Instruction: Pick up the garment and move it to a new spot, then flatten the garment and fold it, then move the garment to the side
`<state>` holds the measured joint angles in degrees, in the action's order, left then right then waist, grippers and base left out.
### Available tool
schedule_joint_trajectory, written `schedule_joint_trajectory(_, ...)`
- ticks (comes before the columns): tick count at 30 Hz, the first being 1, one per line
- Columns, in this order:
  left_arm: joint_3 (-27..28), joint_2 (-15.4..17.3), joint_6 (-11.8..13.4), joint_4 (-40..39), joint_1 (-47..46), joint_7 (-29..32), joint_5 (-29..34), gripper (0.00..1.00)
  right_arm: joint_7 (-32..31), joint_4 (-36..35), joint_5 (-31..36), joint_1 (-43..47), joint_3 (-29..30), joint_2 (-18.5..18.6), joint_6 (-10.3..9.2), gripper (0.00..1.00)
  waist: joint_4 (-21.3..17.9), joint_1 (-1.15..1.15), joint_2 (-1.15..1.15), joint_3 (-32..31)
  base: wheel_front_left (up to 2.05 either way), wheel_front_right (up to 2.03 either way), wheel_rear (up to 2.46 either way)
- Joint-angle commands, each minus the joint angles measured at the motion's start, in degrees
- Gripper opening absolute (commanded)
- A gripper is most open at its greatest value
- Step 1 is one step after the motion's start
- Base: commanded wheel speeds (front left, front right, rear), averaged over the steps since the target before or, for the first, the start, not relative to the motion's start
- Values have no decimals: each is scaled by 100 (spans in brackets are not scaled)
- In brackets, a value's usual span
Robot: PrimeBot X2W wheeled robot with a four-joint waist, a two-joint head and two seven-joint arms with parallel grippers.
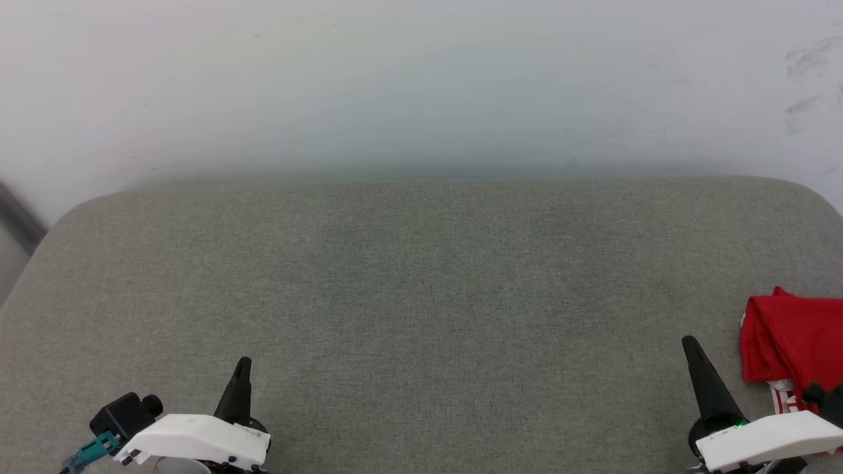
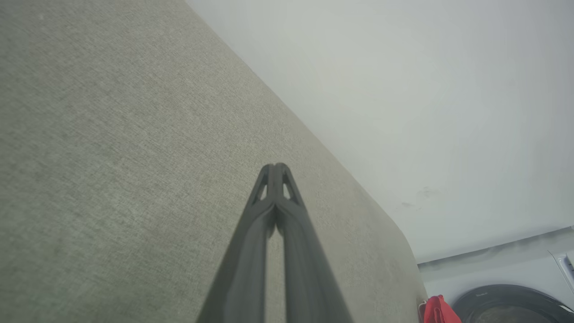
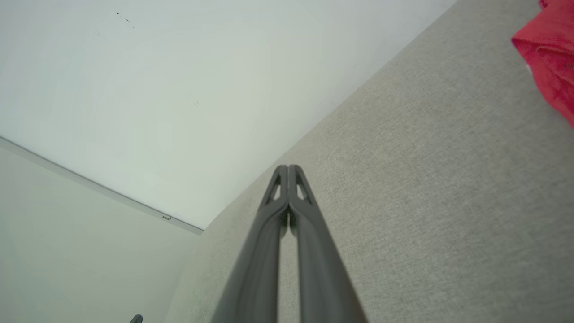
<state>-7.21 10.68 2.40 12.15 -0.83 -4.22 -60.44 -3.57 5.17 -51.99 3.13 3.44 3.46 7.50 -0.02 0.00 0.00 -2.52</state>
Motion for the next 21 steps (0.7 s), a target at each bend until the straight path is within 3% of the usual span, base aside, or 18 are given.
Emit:
schedule_joint_trajectory(1,82,-1,-76,-47,-169,31,-126,0,-11,-26,-180,-187,16,39,0,0,0,0,0,4,0,0,0)
schedule_joint_trajectory(21,515,-258,-400,31,-309,375,-1194,0,-81,289,-1535,-454,79,39,0,0,1,0,0,76,0,0,0)
